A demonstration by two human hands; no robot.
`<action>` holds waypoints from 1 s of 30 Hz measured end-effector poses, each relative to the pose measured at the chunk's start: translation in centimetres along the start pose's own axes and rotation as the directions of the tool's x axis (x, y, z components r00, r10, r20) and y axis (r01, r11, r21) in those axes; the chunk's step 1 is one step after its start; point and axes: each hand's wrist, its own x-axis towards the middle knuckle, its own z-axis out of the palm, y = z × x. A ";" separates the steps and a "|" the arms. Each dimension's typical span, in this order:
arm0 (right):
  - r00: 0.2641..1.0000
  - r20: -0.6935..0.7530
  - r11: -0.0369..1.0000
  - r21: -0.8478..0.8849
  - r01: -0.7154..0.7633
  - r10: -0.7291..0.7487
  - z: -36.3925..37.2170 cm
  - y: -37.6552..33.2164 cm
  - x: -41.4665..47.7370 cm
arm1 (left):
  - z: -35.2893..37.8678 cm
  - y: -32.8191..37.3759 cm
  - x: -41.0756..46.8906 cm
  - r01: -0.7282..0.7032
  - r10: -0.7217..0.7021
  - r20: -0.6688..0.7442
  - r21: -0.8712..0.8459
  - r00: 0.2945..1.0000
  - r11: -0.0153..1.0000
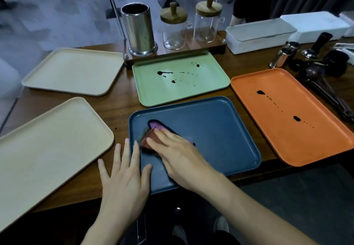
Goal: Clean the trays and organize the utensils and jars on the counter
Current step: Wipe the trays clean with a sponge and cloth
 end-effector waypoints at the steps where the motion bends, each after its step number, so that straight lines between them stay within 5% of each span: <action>1: 1.000 -0.003 1.000 0.001 0.007 -0.007 -0.5 0.5 -1.0 | 0.0 0.0 -0.1 0.008 -0.008 -0.009 -0.008 1.000 1.000; 12: 0.944 -0.064 0.943 -0.052 -0.327 0.324 -5.1 6.4 -2.7 | 0.0 -1.5 -0.8 -0.173 0.168 -0.060 -0.101 0.984 0.980; 15: 0.969 -0.059 0.959 -0.139 -0.248 0.242 -3.7 4.9 -2.0 | -0.4 -1.6 -0.5 -0.198 0.195 -0.038 -0.101 0.980 0.975; 22: 0.978 0.163 0.989 0.083 0.122 -0.134 -1.3 -0.6 -2.3 | 0.2 -1.8 0.0 -0.196 0.190 -0.059 -0.119 0.980 0.973; 26: 0.961 0.224 0.982 0.129 0.136 -0.162 -3.8 0.9 -4.6 | 0.1 -1.7 -0.1 -0.186 0.181 -0.053 -0.099 0.982 0.978; 30: 0.977 0.213 0.998 0.053 0.021 -0.032 -6.2 4.5 -8.0 | -0.6 -1.3 -0.1 -0.152 0.150 -0.028 -0.086 0.988 0.985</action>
